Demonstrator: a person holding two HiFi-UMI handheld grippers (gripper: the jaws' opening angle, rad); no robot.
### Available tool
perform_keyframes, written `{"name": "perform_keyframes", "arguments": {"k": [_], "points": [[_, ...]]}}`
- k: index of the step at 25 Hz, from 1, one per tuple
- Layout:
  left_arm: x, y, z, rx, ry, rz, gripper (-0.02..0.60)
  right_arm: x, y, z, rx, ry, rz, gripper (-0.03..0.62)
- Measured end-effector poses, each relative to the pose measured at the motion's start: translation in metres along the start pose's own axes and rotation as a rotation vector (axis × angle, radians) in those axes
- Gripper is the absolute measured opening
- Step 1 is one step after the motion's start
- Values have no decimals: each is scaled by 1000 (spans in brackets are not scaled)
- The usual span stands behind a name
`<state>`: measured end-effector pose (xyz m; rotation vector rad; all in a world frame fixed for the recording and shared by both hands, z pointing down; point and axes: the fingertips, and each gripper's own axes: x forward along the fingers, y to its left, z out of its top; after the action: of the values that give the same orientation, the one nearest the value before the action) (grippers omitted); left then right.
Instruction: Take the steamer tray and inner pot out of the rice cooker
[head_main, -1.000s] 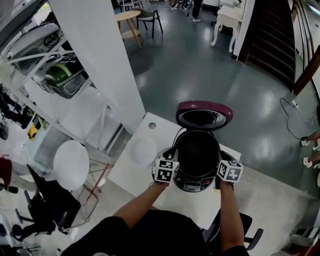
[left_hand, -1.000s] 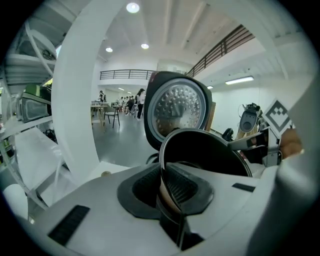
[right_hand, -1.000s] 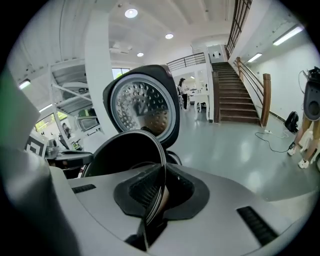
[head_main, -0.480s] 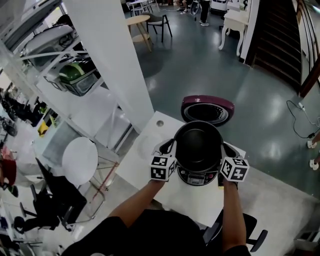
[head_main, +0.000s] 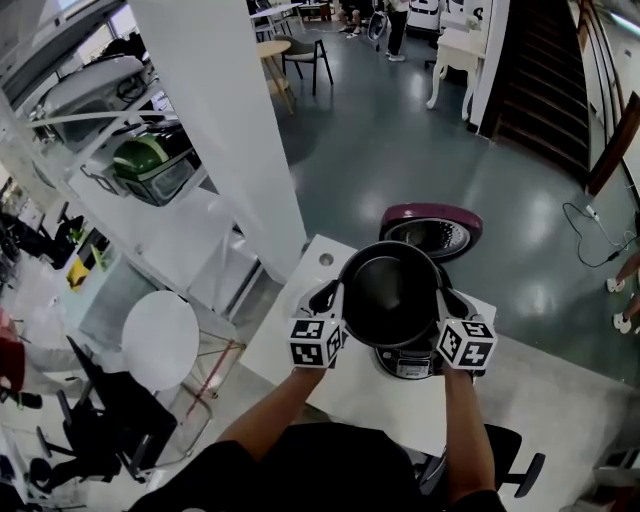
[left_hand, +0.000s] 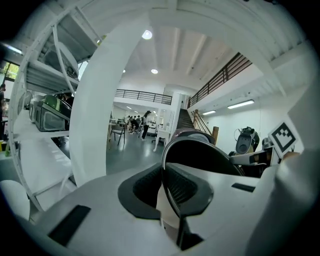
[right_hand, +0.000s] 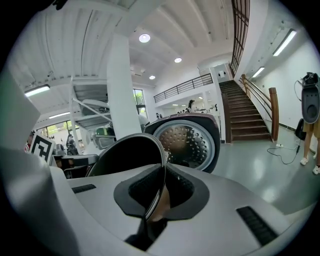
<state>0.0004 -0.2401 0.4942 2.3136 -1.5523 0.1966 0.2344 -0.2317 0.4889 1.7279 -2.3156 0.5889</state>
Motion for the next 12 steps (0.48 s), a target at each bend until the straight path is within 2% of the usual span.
{"name": "perform_keyframes", "arguments": {"k": [5, 12], "points": [[-7, 52, 7, -17, 5, -35, 25, 24, 46, -5, 29, 3, -21, 21], [-9, 139, 2, -16, 42, -51, 23, 81, 109, -35, 70, 52, -34, 21]]}}
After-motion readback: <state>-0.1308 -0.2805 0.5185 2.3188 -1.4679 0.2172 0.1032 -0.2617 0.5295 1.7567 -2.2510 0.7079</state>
